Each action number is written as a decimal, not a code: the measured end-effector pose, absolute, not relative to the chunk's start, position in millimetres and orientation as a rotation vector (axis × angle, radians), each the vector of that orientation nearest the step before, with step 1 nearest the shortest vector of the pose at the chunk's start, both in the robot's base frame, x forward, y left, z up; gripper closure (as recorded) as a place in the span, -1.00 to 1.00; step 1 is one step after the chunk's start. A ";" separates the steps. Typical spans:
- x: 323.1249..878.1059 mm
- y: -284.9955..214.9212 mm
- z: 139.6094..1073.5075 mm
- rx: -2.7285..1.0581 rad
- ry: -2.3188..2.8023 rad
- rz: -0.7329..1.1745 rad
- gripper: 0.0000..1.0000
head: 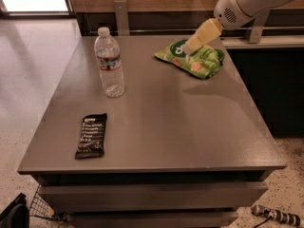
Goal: Pick green rice chip bag
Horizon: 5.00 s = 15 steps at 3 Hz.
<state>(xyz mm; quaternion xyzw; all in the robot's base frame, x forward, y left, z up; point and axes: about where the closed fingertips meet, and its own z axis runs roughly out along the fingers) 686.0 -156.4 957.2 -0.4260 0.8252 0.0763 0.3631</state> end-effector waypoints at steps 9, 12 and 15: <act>782.3 -184.3 821.6 -1.017 2.517 0.189 1.00; 773.6 -188.6 860.6 -1.034 2.455 0.161 1.00; 717.1 -189.4 972.1 -1.137 2.226 0.170 1.00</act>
Offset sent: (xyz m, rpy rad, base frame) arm 0.1011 -0.0043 -0.0499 -0.1007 0.0057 -0.1190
